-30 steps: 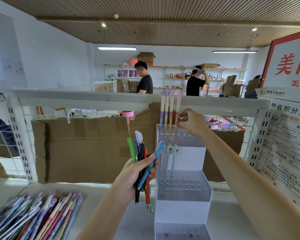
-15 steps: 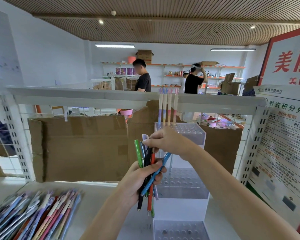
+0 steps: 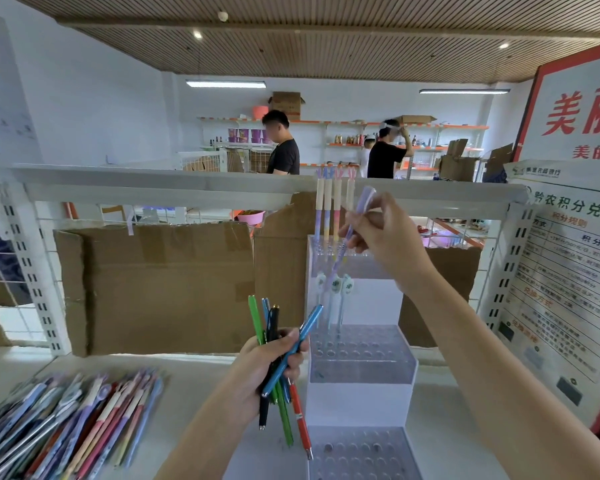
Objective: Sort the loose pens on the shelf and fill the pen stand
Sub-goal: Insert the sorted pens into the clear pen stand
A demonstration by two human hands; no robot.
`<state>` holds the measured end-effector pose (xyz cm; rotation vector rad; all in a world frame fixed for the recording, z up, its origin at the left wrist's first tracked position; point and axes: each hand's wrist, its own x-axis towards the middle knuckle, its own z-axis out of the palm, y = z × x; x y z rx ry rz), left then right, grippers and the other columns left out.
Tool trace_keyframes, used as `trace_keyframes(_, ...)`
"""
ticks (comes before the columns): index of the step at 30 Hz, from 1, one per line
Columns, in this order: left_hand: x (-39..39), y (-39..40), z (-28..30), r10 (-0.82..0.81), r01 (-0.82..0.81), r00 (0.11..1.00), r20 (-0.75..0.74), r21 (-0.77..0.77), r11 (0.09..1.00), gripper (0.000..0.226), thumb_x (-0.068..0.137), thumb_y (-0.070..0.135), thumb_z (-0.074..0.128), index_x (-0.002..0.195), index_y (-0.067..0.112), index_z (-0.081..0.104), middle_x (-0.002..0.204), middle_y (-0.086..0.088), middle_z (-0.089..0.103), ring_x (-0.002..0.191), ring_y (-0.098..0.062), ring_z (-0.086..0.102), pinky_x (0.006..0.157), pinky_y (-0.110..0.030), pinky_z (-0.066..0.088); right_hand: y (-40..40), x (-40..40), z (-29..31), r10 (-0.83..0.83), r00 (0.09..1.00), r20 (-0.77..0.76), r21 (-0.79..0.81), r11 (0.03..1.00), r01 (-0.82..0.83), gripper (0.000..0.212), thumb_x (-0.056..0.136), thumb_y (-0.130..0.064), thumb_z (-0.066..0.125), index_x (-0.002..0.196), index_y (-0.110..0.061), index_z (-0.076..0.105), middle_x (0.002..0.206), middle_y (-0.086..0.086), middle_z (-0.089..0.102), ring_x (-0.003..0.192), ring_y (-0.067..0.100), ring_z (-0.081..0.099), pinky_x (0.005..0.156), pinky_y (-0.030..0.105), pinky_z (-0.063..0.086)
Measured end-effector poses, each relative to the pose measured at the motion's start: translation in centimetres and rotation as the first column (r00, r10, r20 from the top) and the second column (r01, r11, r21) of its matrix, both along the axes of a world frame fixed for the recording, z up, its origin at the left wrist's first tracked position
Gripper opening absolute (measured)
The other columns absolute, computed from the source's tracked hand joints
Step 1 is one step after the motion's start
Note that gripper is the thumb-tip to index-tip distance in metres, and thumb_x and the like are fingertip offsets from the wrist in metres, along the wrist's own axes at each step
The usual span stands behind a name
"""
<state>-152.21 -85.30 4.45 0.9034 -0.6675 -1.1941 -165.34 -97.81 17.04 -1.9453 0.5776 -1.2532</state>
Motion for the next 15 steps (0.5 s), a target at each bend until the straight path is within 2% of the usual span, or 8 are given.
trace_keyframes(2,-0.1,0.0,0.0,0.023,-0.024,0.998,-0.058,-0.009,1.000,0.020,0.080,0.008,0.056,0.093,-0.006,0.056,0.068,-0.009,0.055,0.046,-0.008,0.045,0.040,-0.017,0.037,-0.1,-0.9,-1.0,-0.033,0.994,-0.104,-0.056,0.998,0.027,0.008,0.093,-0.008,0.055,0.090,-0.007,0.047,0.075,0.002,0.067,0.052,0.004,0.061,0.053,0.017,0.051)
trace_keyframes(6,-0.4,-0.1,0.4,0.040,-0.042,0.993,-0.108,-0.015,0.999,0.010,0.084,0.007,0.053,0.083,-0.002,0.056,0.066,-0.007,0.053,0.044,-0.006,0.043,0.039,-0.015,0.034,-0.6,-2.1,-3.7,-0.154,0.960,-0.235,-0.171,0.979,0.115,0.013,0.092,-0.014,0.058,0.084,-0.014,0.047,0.073,-0.003,0.067,0.054,0.001,0.061,0.054,0.013,0.048)
trace_keyframes(9,-0.6,-0.1,0.4,0.042,-0.042,0.994,-0.103,-0.001,0.999,0.013,0.092,0.005,0.048,0.083,-0.002,0.055,0.064,-0.005,0.054,0.043,-0.006,0.044,0.039,-0.015,0.035,-1.4,-2.2,-5.0,-0.195,0.954,-0.227,-0.144,0.976,0.165,0.009,0.093,-0.013,0.056,0.090,-0.009,0.049,0.073,-0.008,0.064,0.055,0.002,0.061,0.057,0.013,0.049)
trace_keyframes(12,-0.8,-0.1,0.2,0.042,-0.043,0.995,-0.091,-0.009,0.999,0.010,0.086,0.007,0.053,0.082,-0.001,0.058,0.068,-0.006,0.055,0.045,-0.006,0.044,0.039,-0.016,0.036,-2.0,-1.9,-6.0,-0.207,0.946,-0.248,-0.117,0.976,0.183,0.008,0.094,-0.012,0.054,0.092,-0.006,0.049,0.075,-0.005,0.064,0.057,0.003,0.061,0.061,0.017,0.051)
trace_keyframes(15,-0.9,0.0,0.1,0.042,-0.043,0.996,-0.083,-0.014,0.999,0.011,0.079,0.010,0.057,0.080,-0.001,0.059,0.069,-0.007,0.055,0.045,-0.006,0.044,0.039,-0.016,0.037,-2.3,-1.4,-6.8,-0.200,0.940,-0.278,-0.101,0.979,0.178,0.009,0.095,-0.013,0.053,0.088,-0.008,0.049,0.074,-0.004,0.064,0.055,-0.001,0.059,0.057,0.009,0.046)
